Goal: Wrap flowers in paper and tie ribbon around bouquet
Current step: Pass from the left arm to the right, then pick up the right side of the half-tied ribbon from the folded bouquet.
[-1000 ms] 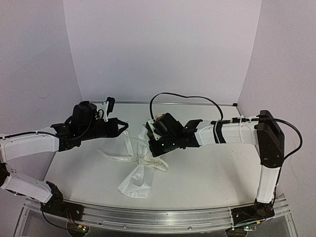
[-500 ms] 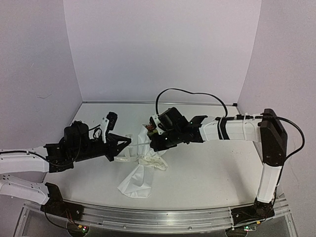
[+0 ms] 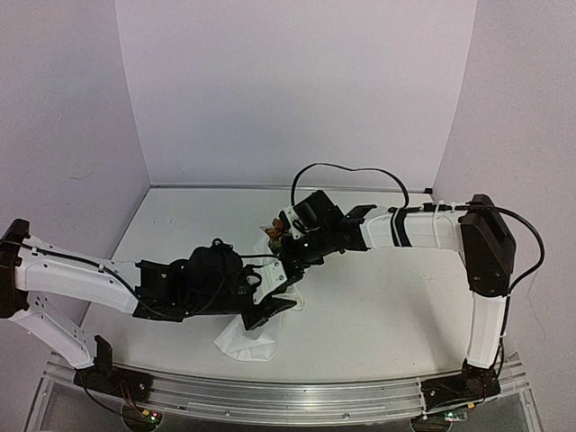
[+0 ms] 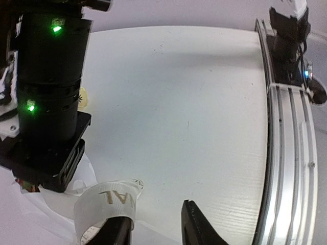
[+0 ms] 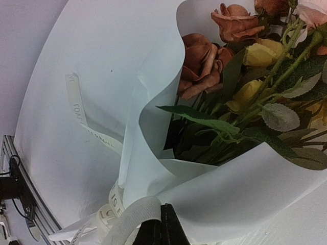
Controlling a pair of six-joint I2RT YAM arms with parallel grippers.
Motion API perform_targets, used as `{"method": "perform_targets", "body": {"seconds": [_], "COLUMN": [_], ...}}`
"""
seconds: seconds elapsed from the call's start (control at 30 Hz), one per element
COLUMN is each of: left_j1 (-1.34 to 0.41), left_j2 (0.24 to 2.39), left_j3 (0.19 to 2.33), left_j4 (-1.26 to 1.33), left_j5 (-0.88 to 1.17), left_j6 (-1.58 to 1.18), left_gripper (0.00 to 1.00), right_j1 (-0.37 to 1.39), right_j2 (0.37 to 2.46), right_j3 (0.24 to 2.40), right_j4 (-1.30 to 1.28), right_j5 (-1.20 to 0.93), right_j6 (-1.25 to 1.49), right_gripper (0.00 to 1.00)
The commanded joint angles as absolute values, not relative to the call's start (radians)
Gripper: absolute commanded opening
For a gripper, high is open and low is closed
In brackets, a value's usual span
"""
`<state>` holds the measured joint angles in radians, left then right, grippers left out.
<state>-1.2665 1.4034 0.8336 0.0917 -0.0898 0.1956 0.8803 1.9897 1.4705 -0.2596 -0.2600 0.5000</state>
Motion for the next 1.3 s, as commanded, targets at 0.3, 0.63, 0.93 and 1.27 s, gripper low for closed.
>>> {"method": "perform_targets", "body": {"seconds": [0.3, 0.63, 0.93, 1.27], "left_j1": [-1.171, -0.921, -0.845, -0.815], "left_j2": [1.155, 1.384, 1.482, 1.545], "left_j3": [0.797, 0.883, 0.871, 0.841], "left_j4": [0.072, -0.193, -0.174, -0.141], "left_j5": [-0.162, 0.146, 0.180, 0.297], "left_j6": [-0.141, -0.308, -0.614, -0.727], "left_gripper": [0.66, 0.66, 0.70, 0.70], "right_j1": [0.880, 0.879, 0.879, 0.879], "right_j2": [1.981, 1.988, 1.986, 1.991], "right_j3": [1.497, 1.509, 1.503, 1.509], "right_j4": [-0.261, -0.261, -0.261, -0.259], "right_j5": [-0.255, -0.263, -0.267, -0.268], "right_j6": [0.501, 0.500, 0.500, 0.500], "right_gripper": [0.00, 0.00, 0.00, 0.00]}}
